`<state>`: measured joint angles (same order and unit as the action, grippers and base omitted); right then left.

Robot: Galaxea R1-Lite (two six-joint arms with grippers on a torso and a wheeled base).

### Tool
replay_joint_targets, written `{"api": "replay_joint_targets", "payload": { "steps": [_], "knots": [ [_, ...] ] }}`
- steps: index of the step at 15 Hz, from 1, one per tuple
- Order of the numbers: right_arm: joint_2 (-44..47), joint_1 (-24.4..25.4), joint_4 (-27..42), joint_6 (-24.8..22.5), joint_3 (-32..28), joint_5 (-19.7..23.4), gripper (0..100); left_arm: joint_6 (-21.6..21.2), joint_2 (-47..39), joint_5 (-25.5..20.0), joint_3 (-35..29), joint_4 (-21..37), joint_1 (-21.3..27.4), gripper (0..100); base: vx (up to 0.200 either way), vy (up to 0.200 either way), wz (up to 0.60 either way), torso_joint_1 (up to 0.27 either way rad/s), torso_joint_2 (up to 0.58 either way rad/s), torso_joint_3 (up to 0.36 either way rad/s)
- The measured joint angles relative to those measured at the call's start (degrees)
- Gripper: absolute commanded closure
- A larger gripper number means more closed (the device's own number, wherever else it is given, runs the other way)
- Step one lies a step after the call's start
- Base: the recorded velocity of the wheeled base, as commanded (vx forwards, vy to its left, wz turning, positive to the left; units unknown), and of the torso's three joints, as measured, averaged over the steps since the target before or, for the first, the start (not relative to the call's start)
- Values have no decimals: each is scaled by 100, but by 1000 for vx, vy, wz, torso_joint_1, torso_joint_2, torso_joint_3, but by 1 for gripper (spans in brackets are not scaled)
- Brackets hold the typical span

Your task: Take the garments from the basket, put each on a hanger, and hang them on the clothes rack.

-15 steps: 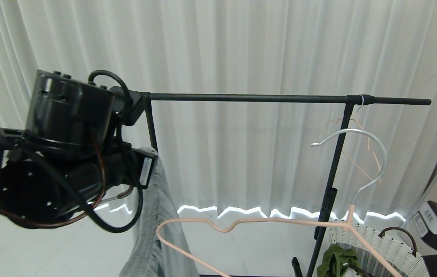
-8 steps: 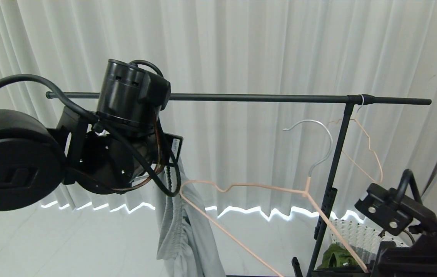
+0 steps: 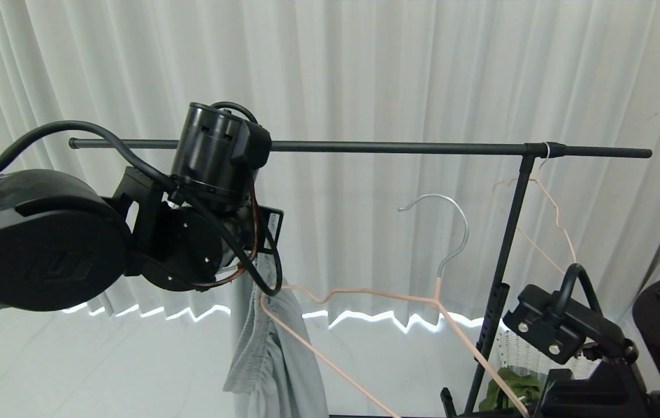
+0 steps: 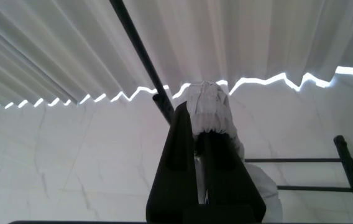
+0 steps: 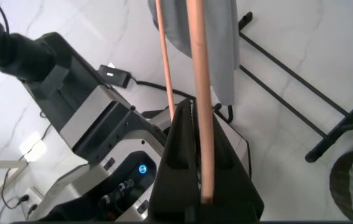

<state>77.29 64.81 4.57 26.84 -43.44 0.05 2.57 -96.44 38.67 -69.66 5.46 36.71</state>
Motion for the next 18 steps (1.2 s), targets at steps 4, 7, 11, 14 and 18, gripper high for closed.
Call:
{"api": "replay_joint_targets", "payload": {
  "steps": [4,7,11,14,18],
  "knots": [
    [219,165,-59,4,-133,-5,100,-4,-15,-5,17,0,-41,100,0,0,0,0,0,0],
    [315,265,-44,4,-215,-16,100,-26,-50,-7,17,4,-104,100,0,0,0,0,0,0],
    [399,388,-30,26,-212,-113,100,-39,-80,-5,9,41,-206,100,0,0,0,0,0,0],
    [619,283,-59,121,-196,-741,100,-48,-13,-5,61,197,-215,100,0,0,0,0,0,0],
    [816,178,-367,230,-308,-878,100,-48,223,-9,260,523,-190,100,0,0,0,0,0,0]
  ]
}}
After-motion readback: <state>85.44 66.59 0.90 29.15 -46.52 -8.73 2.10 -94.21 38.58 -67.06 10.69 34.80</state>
